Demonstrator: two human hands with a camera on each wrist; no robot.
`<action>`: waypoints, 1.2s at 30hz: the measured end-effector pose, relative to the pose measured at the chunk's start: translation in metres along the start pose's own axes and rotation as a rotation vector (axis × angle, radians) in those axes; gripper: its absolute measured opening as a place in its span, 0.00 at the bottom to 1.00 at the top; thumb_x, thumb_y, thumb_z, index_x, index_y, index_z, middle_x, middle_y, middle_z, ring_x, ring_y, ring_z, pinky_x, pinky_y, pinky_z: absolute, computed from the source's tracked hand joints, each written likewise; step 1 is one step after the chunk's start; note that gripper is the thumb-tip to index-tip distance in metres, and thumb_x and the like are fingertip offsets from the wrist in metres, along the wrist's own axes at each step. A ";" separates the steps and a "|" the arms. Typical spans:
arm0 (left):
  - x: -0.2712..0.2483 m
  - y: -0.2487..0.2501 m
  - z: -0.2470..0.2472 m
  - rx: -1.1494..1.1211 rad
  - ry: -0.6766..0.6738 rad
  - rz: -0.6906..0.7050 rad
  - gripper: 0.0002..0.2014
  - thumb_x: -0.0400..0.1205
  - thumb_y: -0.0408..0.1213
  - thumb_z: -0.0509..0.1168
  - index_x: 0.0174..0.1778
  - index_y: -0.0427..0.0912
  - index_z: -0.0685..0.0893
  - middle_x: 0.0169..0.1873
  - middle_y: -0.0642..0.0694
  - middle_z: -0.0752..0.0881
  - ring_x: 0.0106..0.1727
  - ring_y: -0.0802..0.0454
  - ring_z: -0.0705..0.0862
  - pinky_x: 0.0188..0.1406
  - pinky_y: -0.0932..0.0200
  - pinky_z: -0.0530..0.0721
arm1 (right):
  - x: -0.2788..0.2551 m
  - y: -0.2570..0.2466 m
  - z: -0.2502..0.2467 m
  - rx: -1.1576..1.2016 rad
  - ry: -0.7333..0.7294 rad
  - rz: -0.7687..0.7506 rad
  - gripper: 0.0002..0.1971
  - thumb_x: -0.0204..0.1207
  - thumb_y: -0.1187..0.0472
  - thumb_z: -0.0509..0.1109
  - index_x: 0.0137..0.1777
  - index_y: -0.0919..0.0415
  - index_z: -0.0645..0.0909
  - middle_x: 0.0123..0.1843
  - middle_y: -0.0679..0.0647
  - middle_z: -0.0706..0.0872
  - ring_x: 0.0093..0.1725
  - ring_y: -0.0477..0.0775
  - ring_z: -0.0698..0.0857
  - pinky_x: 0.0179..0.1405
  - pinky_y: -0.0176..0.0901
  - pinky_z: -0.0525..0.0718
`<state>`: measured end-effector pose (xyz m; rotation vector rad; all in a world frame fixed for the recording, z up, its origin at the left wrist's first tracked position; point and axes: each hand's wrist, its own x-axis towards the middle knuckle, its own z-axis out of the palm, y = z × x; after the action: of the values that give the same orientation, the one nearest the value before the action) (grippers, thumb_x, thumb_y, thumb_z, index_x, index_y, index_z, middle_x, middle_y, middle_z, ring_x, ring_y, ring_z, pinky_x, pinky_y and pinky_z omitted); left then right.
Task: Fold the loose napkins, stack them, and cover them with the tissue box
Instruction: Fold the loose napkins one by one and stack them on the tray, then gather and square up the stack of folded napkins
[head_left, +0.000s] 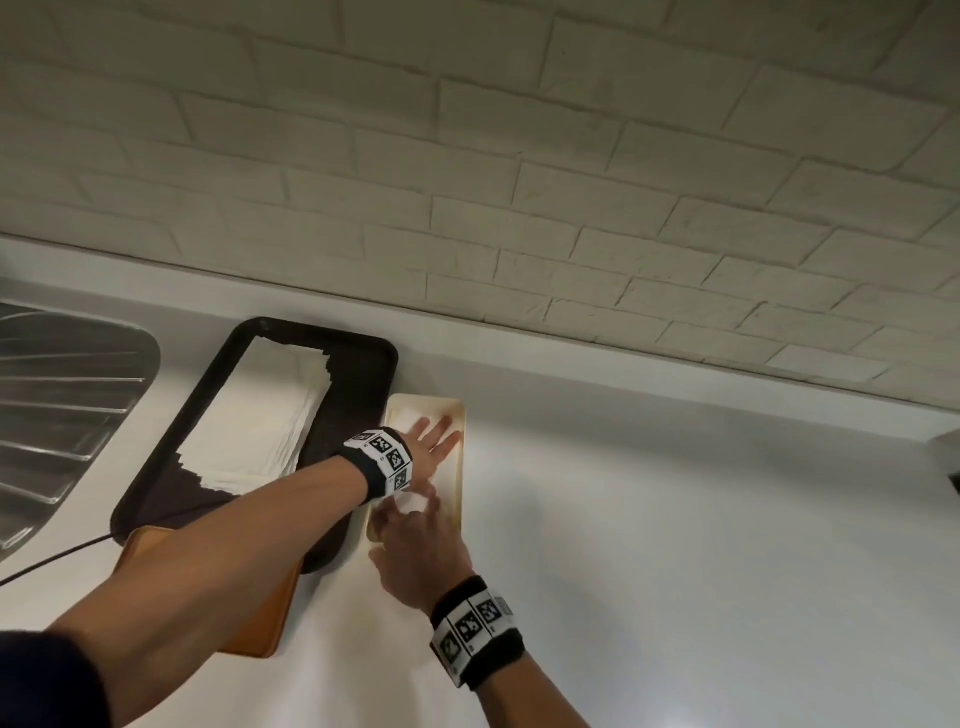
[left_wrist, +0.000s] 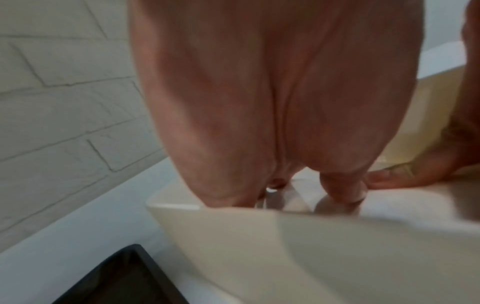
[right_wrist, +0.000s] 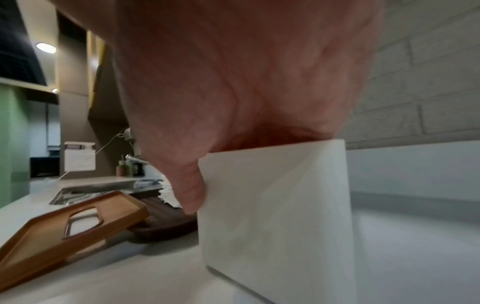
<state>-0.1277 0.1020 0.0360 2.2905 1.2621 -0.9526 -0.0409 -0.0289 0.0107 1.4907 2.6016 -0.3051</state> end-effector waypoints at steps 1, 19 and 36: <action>0.000 -0.003 -0.003 0.014 0.012 0.008 0.52 0.92 0.55 0.66 0.94 0.45 0.31 0.93 0.42 0.28 0.95 0.33 0.38 0.90 0.29 0.56 | 0.002 -0.002 -0.007 -0.024 0.013 0.007 0.30 0.90 0.45 0.68 0.82 0.65 0.74 0.65 0.63 0.92 0.70 0.73 0.88 0.84 0.70 0.75; -0.024 0.000 0.002 -0.076 0.249 -0.028 0.33 0.92 0.25 0.52 0.95 0.39 0.52 0.94 0.33 0.51 0.92 0.24 0.56 0.85 0.26 0.68 | -0.026 -0.033 -0.016 0.084 0.062 0.103 0.17 0.91 0.57 0.66 0.78 0.51 0.76 0.68 0.58 0.92 0.68 0.71 0.85 0.60 0.65 0.90; -0.126 -0.235 0.105 -0.821 0.768 -0.490 0.19 0.94 0.46 0.58 0.71 0.37 0.83 0.66 0.34 0.86 0.63 0.33 0.87 0.63 0.38 0.83 | 0.154 -0.132 -0.075 0.790 0.374 0.624 0.21 0.91 0.45 0.66 0.75 0.57 0.80 0.67 0.57 0.86 0.66 0.59 0.87 0.68 0.54 0.87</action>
<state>-0.4137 0.0907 0.0533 1.6943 2.0611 0.4079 -0.2331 0.0528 0.0655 2.7303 2.1422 -1.1488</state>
